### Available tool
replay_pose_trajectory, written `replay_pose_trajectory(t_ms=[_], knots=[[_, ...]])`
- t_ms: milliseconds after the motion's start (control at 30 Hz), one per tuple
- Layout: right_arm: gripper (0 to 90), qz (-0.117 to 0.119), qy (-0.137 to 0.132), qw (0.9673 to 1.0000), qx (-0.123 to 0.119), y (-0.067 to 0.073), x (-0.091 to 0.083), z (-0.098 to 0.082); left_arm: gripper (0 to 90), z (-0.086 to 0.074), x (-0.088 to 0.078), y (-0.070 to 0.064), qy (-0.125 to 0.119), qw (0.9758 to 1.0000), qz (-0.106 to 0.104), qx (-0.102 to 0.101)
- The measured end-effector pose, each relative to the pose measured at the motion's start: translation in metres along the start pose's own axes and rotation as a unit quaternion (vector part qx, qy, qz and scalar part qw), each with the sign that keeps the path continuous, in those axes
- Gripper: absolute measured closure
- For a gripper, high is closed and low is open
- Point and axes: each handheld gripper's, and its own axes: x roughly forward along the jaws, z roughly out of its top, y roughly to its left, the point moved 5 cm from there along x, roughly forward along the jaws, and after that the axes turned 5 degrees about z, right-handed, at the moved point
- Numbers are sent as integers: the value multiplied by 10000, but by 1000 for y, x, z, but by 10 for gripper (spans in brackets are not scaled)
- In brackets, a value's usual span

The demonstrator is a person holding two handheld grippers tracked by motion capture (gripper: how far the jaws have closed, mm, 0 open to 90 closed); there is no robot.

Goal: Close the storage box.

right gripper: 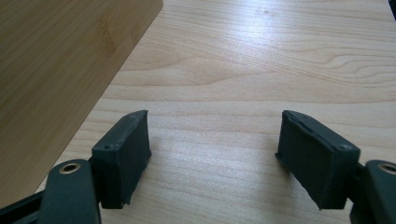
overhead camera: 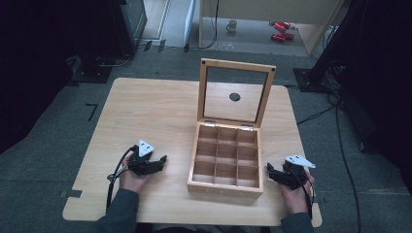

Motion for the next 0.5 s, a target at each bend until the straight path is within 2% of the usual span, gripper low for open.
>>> replay_pose_trajectory(t_ms=[167, 300, 500], knots=[[244, 4, 1, 10000, -3, 0, 0, 0, 339, 0, 0, 0, 6, 10000, 14, -11], [190, 98, 61, 9999, -101, 2, 1, 0, 335, 1, 0, -1, 33, 10000, -4, 7], [172, 144, 73, 9998, -150, 3, 1, 0, 335, 1, 0, -1, 33, 10000, -18, 21]])
